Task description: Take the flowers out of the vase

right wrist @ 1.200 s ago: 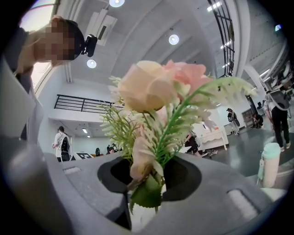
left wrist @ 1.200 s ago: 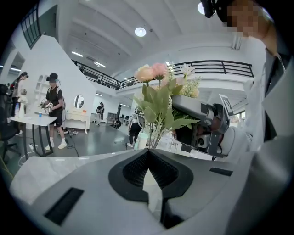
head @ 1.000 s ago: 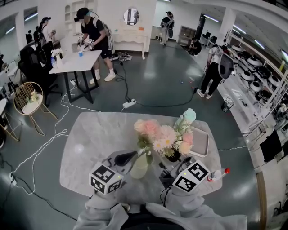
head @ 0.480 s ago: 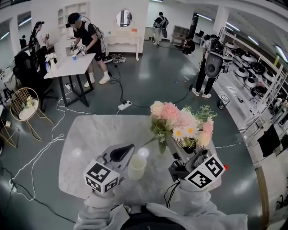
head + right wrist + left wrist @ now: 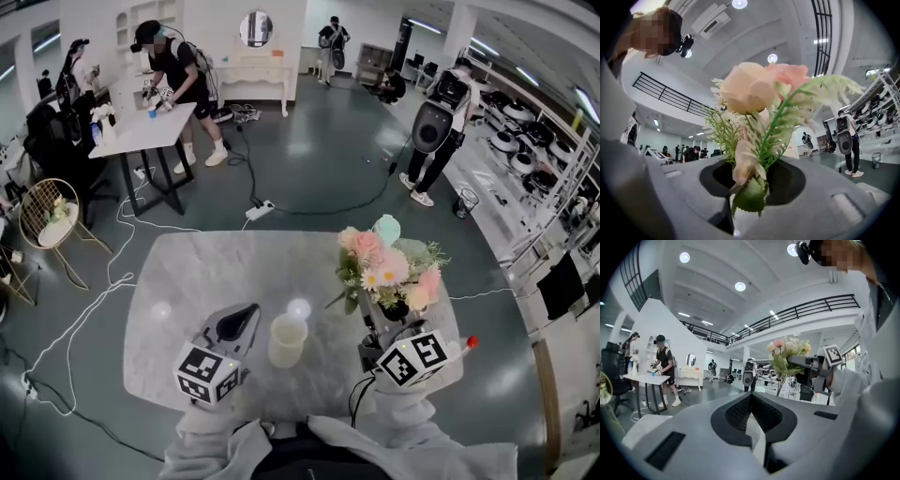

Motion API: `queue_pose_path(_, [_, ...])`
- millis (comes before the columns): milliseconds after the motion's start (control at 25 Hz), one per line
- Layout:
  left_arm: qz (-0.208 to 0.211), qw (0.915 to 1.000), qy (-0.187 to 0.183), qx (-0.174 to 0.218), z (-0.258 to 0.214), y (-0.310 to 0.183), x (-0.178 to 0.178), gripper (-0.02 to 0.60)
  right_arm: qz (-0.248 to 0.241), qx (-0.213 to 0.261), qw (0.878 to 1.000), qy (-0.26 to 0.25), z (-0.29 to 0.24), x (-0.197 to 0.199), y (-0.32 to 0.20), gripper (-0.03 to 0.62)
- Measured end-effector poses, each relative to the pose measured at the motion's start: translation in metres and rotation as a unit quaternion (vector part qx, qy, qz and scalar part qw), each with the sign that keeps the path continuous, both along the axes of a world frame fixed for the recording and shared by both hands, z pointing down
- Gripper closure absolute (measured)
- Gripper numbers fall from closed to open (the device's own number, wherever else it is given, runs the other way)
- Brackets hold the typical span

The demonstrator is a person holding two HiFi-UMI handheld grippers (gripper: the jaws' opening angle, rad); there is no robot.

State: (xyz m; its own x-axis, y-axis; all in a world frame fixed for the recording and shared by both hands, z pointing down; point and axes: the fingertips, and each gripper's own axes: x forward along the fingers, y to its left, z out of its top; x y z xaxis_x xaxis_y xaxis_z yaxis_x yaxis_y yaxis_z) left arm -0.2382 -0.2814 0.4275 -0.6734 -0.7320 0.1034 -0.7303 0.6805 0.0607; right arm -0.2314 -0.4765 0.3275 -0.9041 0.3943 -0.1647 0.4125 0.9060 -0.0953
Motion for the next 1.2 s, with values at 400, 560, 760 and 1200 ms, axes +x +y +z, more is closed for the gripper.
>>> queue_pose_path(400, [-0.02, 0.9963, 0.084, 0.004, 0.074, 0.009, 0.02, 0.578, -0.001, 0.015, 0.994, 0.107, 0.111, 0.004, 0.009, 0.453])
queue_pose_path(560, [-0.017, 0.9935, 0.112, 0.009, 0.096, 0.004, 0.033, 0.578, -0.02, 0.016, 0.99, 0.142, 0.144, 0.012, 0.019, 0.451])
queue_pose_path(760, [-0.016, 0.9914, 0.13, 0.01, 0.108, 0.001, 0.045, 0.578, -0.029, 0.019, 0.987, 0.159, 0.165, 0.022, 0.025, 0.453])
queue_pose_path(1200, [-0.009, 0.9901, 0.14, 0.008, 0.111, -0.007, 0.057, 0.578, -0.03, 0.016, 0.985, 0.168, 0.174, 0.028, 0.031, 0.452])
